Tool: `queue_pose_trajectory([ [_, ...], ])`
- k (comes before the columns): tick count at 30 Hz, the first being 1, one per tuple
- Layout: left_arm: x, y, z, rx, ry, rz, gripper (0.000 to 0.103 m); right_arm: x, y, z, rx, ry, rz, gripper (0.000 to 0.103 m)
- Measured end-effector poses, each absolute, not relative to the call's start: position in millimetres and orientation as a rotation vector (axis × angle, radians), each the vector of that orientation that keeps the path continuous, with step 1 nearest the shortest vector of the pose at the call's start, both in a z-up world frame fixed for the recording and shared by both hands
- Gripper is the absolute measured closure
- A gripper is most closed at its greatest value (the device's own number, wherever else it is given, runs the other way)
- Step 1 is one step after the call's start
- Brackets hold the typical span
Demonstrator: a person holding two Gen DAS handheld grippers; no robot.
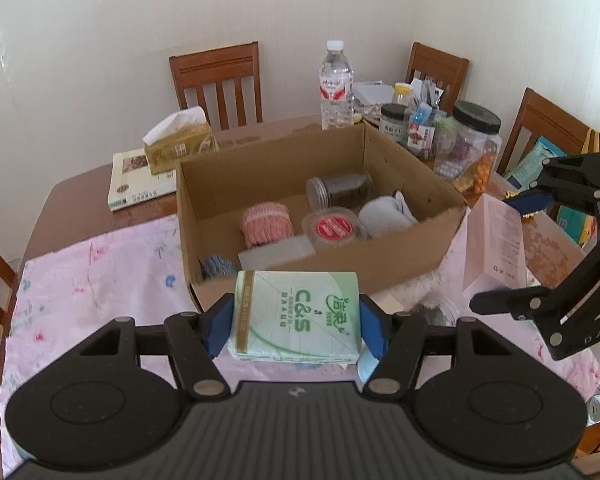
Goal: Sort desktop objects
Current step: 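Carry tissue pack and pink box over the box and open both tools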
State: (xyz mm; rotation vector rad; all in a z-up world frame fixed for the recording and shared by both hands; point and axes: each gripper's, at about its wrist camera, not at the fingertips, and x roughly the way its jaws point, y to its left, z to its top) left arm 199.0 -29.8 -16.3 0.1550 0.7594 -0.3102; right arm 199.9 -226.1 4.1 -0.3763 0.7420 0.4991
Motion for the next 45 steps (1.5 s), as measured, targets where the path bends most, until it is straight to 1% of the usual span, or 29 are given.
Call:
queue_pose_trajectory([
  [12,245.0,-37.6,-0.5,0.198,0.724,-0.353,0.039,236.2,-229.0,19.8,-0.33,0.728,0.46,0.017],
  [21,280.9,-36.4,1.7,0.198,0.744,-0.384,0.039,262.3,-230.0,29.0,-0.303,0.721,0.438,0.017],
  [45,372.0,-20.4,-22.0,0.185,0.798,-0.393,0.039,338.8,-223.8,8.9,-0.299,0.79,0.405,0.016],
])
